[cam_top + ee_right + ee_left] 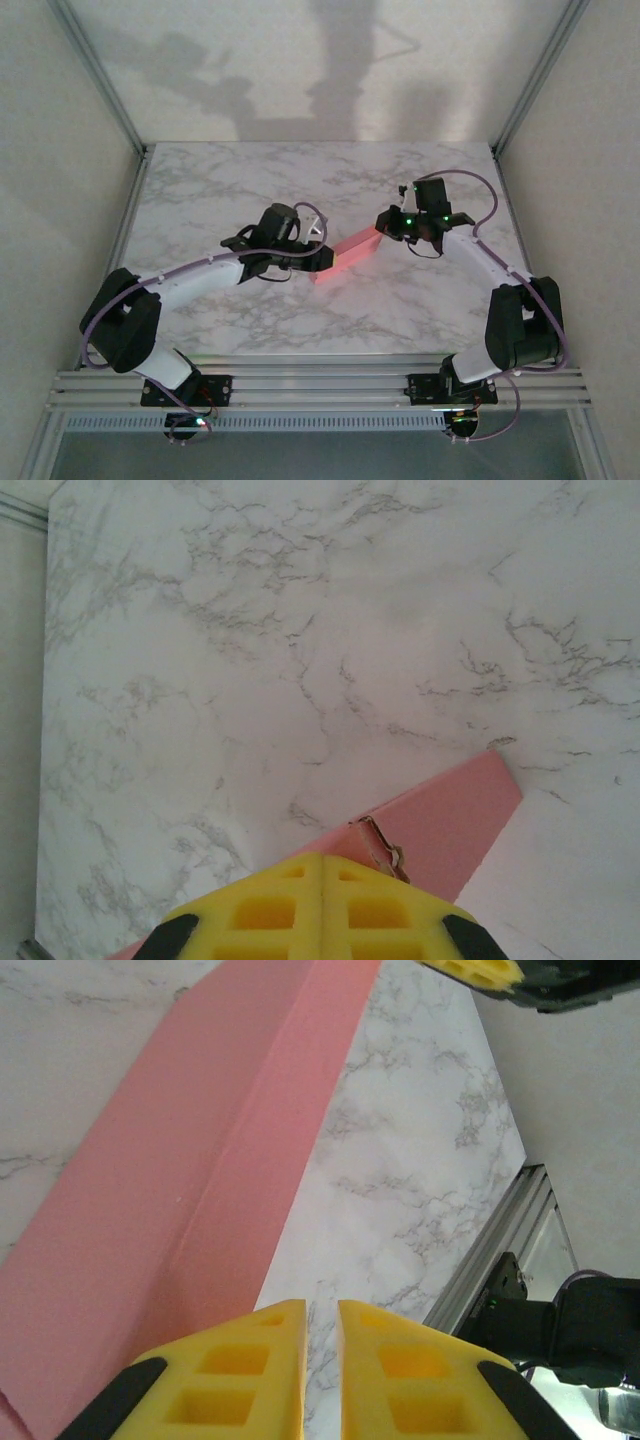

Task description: Fold the paper box

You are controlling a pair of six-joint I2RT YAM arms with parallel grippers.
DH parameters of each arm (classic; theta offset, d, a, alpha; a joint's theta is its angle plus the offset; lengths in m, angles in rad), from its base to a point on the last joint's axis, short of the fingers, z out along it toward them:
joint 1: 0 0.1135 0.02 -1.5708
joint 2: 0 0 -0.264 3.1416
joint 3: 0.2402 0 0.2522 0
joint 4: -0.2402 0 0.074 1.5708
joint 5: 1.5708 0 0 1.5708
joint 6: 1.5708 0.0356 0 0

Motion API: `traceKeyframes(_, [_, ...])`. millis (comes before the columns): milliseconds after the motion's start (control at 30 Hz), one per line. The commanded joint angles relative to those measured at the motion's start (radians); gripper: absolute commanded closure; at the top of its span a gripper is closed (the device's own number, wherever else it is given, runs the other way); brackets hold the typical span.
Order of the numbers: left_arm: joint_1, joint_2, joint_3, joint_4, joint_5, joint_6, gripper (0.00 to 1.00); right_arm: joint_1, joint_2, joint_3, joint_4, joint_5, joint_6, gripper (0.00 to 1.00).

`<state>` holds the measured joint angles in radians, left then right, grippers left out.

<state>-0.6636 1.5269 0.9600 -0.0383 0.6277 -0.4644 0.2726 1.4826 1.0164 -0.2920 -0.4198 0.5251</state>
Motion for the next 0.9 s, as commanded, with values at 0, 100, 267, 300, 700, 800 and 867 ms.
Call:
traceKeyframes(0, [-0.018, 0.033, -0.039, -0.049, -0.056, -0.009, 0.83, 0.003, 0.009, -0.048, -0.046, 0.037, 0.018, 0.96])
traceKeyframes(100, [-0.038, 0.034, -0.035, -0.036, -0.057, -0.023, 0.82, 0.003, 0.005, -0.067, -0.053, 0.093, 0.031, 0.96])
traceKeyframes(267, [-0.121, 0.078, -0.028, 0.12, 0.019, -0.133, 0.73, 0.001, -0.02, -0.107, -0.051, 0.172, 0.058, 0.94])
traceKeyframes(300, [-0.135, 0.086, -0.015, 0.134, 0.02, -0.143, 0.72, 0.001, -0.027, -0.109, -0.056, 0.183, 0.059, 0.94])
traceKeyframes(700, [-0.108, 0.01, 0.032, 0.127, -0.06, -0.119, 0.55, -0.002, -0.159, -0.126, -0.053, 0.199, -0.026, 0.72])
traceKeyframes(800, [-0.064, -0.034, 0.014, 0.145, -0.089, -0.098, 0.41, -0.002, -0.212, -0.146, -0.033, 0.186, -0.066, 0.46])
traceKeyframes(867, [-0.025, -0.071, 0.0, 0.161, -0.114, -0.084, 0.28, -0.001, -0.249, -0.147, -0.04, 0.209, -0.095, 0.29])
